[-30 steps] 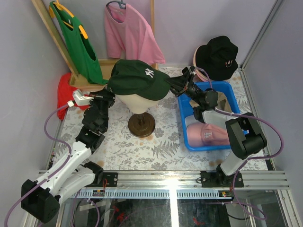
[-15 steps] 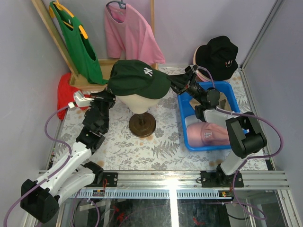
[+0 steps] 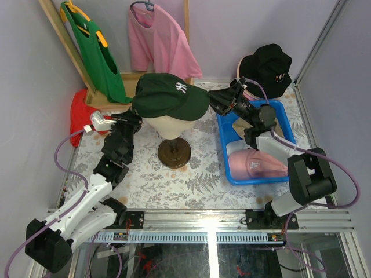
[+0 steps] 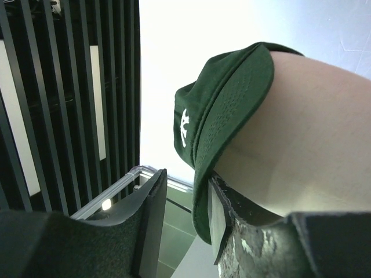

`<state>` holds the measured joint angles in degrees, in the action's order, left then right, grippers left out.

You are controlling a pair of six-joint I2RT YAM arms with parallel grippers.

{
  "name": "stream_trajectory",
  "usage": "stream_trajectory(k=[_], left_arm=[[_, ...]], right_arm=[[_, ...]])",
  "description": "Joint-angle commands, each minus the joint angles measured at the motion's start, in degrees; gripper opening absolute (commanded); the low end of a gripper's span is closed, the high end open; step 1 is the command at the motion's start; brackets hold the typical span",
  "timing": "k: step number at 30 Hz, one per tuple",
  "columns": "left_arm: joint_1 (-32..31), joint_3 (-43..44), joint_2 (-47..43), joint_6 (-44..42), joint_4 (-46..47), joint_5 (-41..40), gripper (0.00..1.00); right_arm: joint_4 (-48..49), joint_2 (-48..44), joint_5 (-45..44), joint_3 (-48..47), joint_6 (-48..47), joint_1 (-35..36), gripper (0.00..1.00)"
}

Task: Stack the hats
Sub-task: Place the hat on the hat stand.

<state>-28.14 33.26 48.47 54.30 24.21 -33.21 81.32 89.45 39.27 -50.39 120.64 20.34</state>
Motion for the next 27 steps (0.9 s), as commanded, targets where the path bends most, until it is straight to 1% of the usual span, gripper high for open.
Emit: stream_trajectory(k=[1,7,14,17,20,23,27], left_arm=[[-0.25,-0.97,1.39,-2.64,-3.1,0.33,0.17],[-0.25,-0.44,2.38,-3.52,-2.03,0.99,0.19],[-0.34,-0.02,3.76,-3.77,-0.77,1.93,0.21],[-0.42,-0.08,4.12,-3.77,-0.04,1.88,0.22],[-0.51,0.12,4.48,-4.07,0.4,1.88,0.22],[-0.6,0.32,4.46,-4.51,0.27,1.8,0.22],[-0.69,-0.47,3.4,-4.2,-0.3,0.93,0.23]], right_arm=[[-4.86,-5.21,2.29,-0.21,-0.37,0.0,0.4],[-11.48,-7.98,3.52,0.5,-4.78,0.45,0.41],[-17.53,-9.21,2.99,0.49,-9.06,3.14,0.4],[-20.94,-9.56,2.45,-0.79,-11.62,4.05,0.35],[-24.11,-10.55,1.9,-0.29,-13.44,4.28,0.25],[-24.62,-11.49,0.92,1.67,-13.58,4.28,0.16],[-24.26,-12.02,0.61,3.78,-13.33,4.16,0.08]])
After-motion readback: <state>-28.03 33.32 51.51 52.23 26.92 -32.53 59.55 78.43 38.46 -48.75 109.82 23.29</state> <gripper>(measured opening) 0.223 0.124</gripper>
